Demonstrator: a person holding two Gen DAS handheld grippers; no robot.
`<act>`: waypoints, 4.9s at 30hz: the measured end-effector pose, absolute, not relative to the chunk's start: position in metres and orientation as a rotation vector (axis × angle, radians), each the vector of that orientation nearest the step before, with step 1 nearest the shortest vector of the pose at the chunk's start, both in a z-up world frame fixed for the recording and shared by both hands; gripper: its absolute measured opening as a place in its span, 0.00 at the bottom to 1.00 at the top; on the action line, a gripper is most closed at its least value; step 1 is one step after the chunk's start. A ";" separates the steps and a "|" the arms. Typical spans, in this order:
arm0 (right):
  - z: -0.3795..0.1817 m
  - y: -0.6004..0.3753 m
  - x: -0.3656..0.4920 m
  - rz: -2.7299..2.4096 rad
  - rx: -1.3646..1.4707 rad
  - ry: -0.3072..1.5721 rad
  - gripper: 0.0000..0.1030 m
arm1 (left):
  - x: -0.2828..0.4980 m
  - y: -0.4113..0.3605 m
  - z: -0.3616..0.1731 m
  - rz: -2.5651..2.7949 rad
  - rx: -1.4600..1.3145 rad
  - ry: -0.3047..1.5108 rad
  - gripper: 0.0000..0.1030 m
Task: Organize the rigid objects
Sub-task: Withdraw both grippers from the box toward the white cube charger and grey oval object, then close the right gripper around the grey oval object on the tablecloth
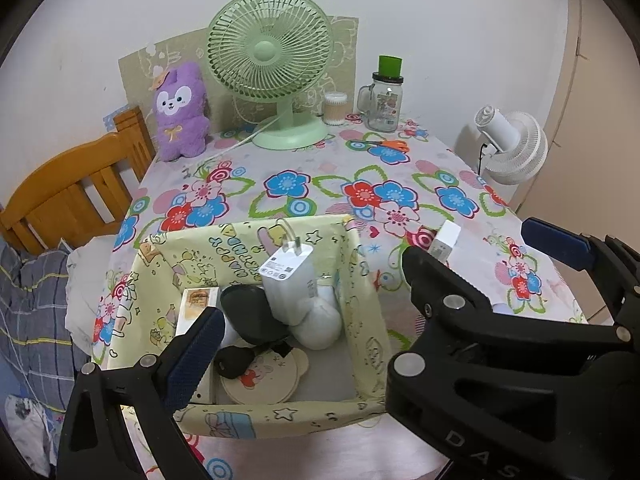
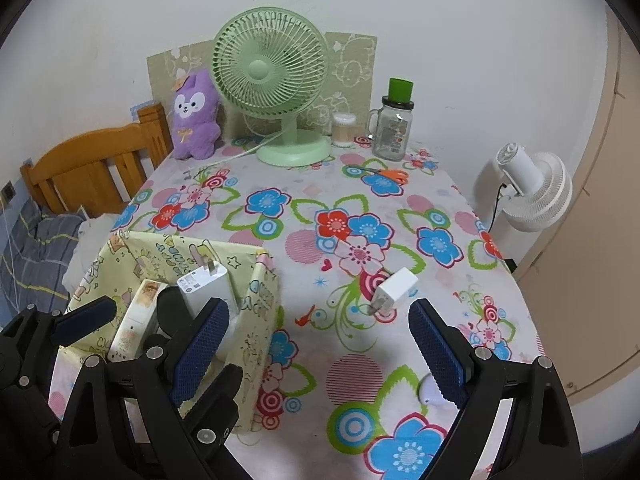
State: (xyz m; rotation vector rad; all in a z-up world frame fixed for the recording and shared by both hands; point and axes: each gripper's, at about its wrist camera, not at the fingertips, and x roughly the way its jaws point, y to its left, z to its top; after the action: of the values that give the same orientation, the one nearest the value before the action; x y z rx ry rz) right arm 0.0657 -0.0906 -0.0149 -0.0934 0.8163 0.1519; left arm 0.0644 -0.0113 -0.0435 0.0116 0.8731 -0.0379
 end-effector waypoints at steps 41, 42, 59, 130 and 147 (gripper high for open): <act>-0.011 -0.181 0.056 0.077 -0.008 0.800 0.91 | 0.065 -0.097 -0.038 -0.127 0.062 0.847 0.96; -0.012 -0.183 0.055 0.075 -0.007 0.801 0.91 | 0.065 -0.099 -0.039 -0.127 0.061 0.850 0.96; -0.039 -0.213 0.060 0.071 0.025 0.834 0.91 | 0.074 -0.126 -0.063 -0.134 0.077 0.867 0.96; -0.139 -0.233 0.085 0.070 0.049 0.955 0.26 | 0.099 -0.150 -0.154 -0.154 0.102 0.964 0.86; -0.137 -0.236 0.066 0.079 0.095 0.978 0.53 | 0.075 -0.142 -0.151 -0.161 0.098 0.946 0.86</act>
State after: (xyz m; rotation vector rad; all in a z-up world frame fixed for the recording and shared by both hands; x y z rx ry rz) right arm 0.0658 -0.2355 -0.1375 0.0949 0.9784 0.0789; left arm 0.0747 -0.1424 -0.1509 0.0980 0.9458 -0.1606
